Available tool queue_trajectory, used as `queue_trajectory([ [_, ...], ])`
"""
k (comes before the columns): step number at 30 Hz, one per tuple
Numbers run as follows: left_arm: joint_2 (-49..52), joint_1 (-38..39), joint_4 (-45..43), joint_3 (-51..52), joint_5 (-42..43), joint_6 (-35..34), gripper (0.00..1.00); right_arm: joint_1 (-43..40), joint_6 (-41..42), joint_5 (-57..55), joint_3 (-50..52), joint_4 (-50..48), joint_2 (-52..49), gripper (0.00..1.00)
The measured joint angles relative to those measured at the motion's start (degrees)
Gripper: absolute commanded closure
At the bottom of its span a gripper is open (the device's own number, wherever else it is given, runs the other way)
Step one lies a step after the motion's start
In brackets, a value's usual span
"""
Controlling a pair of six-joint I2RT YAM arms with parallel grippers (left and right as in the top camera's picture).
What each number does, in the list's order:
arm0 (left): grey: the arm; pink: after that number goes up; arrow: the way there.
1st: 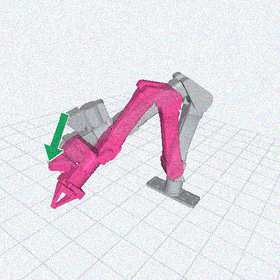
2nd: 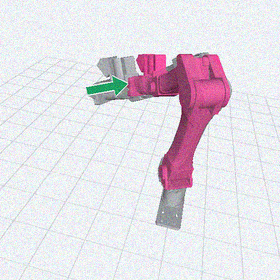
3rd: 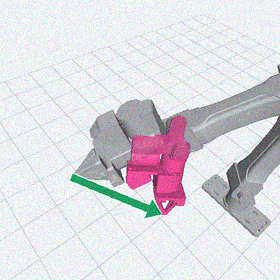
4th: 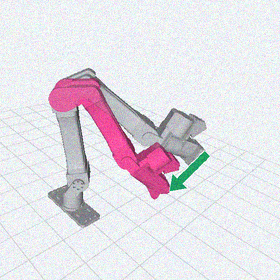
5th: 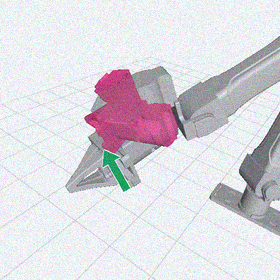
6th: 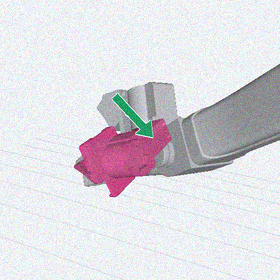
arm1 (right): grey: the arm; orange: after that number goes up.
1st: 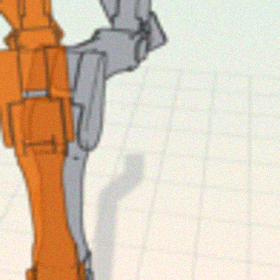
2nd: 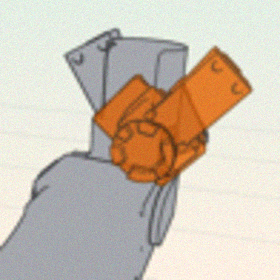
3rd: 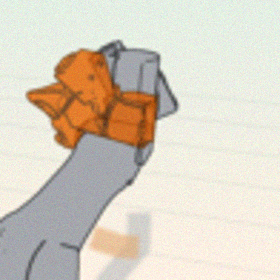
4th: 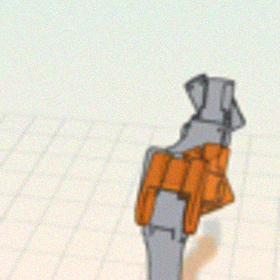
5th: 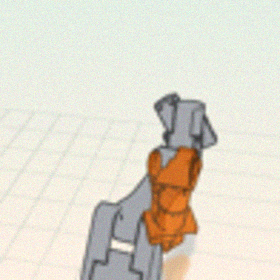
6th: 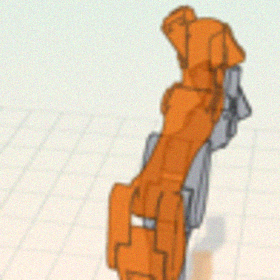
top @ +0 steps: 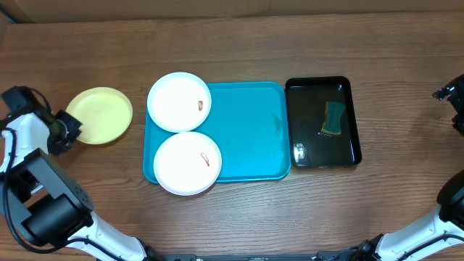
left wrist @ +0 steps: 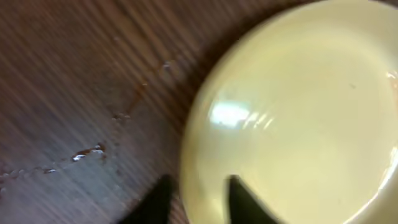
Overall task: Clean dirty plates on tray and stack at the side
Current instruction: 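Move left gripper to the lower white plate and grip its rim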
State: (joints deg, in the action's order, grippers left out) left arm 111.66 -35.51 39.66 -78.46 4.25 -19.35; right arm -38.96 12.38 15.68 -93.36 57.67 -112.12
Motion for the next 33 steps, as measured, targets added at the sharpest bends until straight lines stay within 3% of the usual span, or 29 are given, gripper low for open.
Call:
queue_trajectory([
  [1,0.0,0.63,0.07,0.0,0.2,0.07,0.0,0.0,0.02,0.0,0.0,-0.07,0.0,0.0],
  [5,0.0,3.02,4.44,-0.07,2.78,1.29,0.0,0.0,0.02,0.0,0.0,-0.02,0.0,0.0],
  [9,0.0,4.5,12.0,-1.49,6.97,2.25,0.18,0.0,0.04,0.0,0.0,-0.04,0.0,0.0],
  [20,-4.96,13.03,32.98,-2.75,9.44,7.87,0.18,0.0,0.04,0.0,0.0,-0.02,-0.02,0.0],
  [27,-5.29,21.27,32.46,5.46,8.17,9.29,0.18,0.0,0.02,-0.02,0.0,-0.04,0.0,0.0],
  [33,-5.27,25.35,30.62,9.6,6.82,9.6,0.32,0.0,0.0,0.0,0.0,0.0,0.0,0.0],
])
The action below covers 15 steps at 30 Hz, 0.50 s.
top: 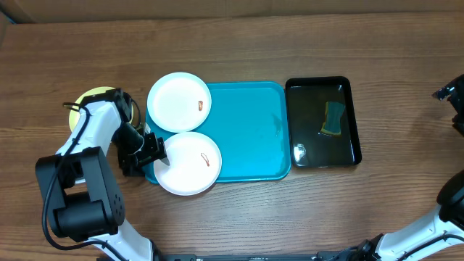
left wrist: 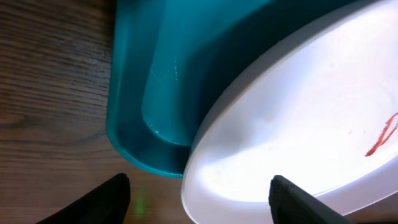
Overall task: Clean dirty plates on tray and stack at the side
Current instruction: 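Move left gripper to the lower white plate and grip its rim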
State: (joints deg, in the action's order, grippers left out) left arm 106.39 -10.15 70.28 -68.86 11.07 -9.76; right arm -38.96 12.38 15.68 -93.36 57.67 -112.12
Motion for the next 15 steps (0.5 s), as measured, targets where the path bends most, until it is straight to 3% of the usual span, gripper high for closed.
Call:
queue_trajectory([
  [4,0.0,1.05,0.28,0.0,0.09,0.42,0.37,0.0,0.04,0.0,0.0,-0.04,-0.02,0.0],
  [15,0.0,10.32,0.83,0.0,2.91,0.55,0.34,0.0,0.0,0.0,0.0,-0.04,0.0,0.0],
])
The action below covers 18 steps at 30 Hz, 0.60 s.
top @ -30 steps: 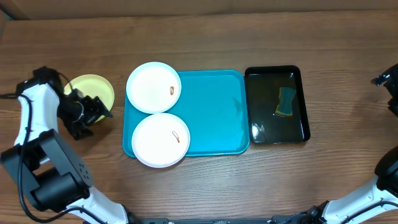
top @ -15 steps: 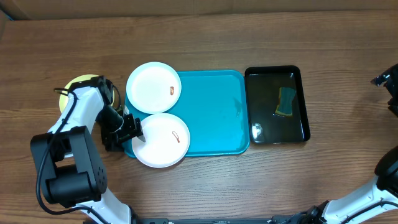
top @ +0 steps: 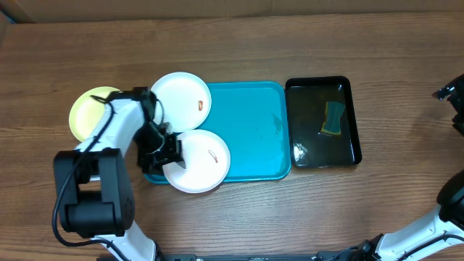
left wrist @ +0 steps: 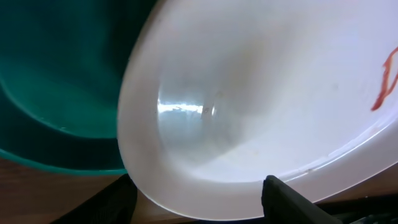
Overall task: Clean dirty plates on tray and stack at the side
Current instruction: 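Move left gripper to the lower white plate and grip its rim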
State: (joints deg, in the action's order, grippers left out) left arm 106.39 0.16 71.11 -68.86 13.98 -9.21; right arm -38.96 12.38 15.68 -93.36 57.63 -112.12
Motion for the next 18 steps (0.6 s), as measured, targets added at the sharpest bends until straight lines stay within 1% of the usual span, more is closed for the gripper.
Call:
queue_trajectory([
  [5,0.0,3.17,-0.04,-0.02,1.81,0.0,0.34,0.0,0.02,-0.02,0.0,0.0,0.0,0.0],
  [12,-0.11,3.63,-1.25,-0.17,6.88,0.0,0.34,0.0,0.02,0.0,0.0,-0.02,0.0,0.0],
  [18,-0.13,5.95,-3.65,-0.24,8.02,-1.16,0.35,0.0,0.02,0.0,0.0,0.02,0.0,0.0],
])
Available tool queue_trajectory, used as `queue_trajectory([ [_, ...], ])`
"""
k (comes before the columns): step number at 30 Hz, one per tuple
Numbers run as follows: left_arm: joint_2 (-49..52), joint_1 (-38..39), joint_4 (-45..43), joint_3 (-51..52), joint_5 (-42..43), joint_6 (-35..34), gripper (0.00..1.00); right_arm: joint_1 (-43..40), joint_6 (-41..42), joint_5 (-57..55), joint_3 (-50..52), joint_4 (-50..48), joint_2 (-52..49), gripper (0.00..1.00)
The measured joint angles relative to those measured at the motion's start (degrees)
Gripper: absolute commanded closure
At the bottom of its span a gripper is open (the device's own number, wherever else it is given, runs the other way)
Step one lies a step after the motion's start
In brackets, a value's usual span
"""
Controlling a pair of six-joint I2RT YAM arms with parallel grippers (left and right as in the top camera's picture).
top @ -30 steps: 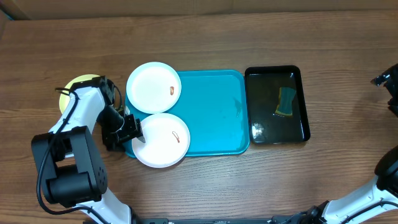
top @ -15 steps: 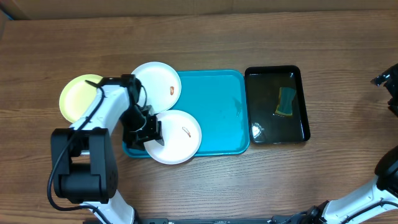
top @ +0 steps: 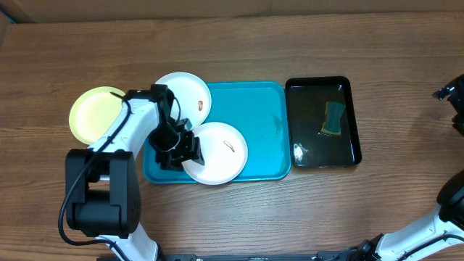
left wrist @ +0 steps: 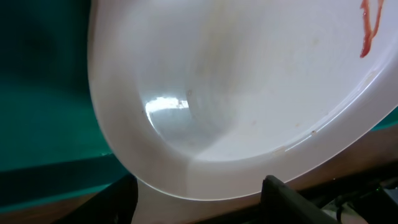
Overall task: Clean dirty plates on tray and stack at the side
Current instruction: 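Move left gripper to the lower white plate and grip its rim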
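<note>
Two white plates with red smears are on the teal tray (top: 257, 130). One (top: 190, 90) sits at its back left corner. The other (top: 217, 154) lies at the front, overhanging the tray's front rim. My left gripper (top: 180, 154) is at this plate's left edge, open. In the left wrist view the plate (left wrist: 249, 81) fills the frame, and its rim runs between the widely spread fingers of the gripper (left wrist: 198, 185); a red smear (left wrist: 368, 25) shows at the top right. A yellow plate (top: 94, 114) rests on the table left of the tray.
A black basin (top: 319, 81) of water holding a green-and-yellow sponge (top: 333, 118) stands right of the tray. Part of my right arm (top: 453, 98) shows at the far right edge. The table is brown wood.
The front white plate has shifted right and slightly back on the tray, and my left gripper has moved with it at its left edge. Its fingers remain spread.
My left gripper was at the yellow plate's left edge, fingers close together. Then it stood open at the tray's front left corner beside the front white plate. Since then, that plate and the gripper have stood further right each time.
</note>
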State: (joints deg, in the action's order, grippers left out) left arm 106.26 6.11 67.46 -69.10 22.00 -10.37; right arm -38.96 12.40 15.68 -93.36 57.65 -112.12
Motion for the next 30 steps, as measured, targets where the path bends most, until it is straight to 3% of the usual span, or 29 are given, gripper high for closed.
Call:
queue_trajectory([
  [13,0.0,10.82,-12.11,-0.22,0.55,-8.41,0.36,0.0,0.02,0.02,0.0,0.0,0.0,0.0],
  [20,-1.22,10.8,-9.09,-1.16,-3.93,-10.71,0.36,0.0,-0.02,0.0,0.0,-0.02,0.0,0.0],
  [25,-9.05,10.8,-7.5,-2.32,-9.01,-11.93,0.32,0.0,0.0,0.0,0.0,-0.04,0.0,0.0],
  [30,-16.72,10.8,-2.82,-3.43,-15.65,-14.62,0.35,0.0,0.0,0.0,0.0,-0.02,0.0,0.0],
])
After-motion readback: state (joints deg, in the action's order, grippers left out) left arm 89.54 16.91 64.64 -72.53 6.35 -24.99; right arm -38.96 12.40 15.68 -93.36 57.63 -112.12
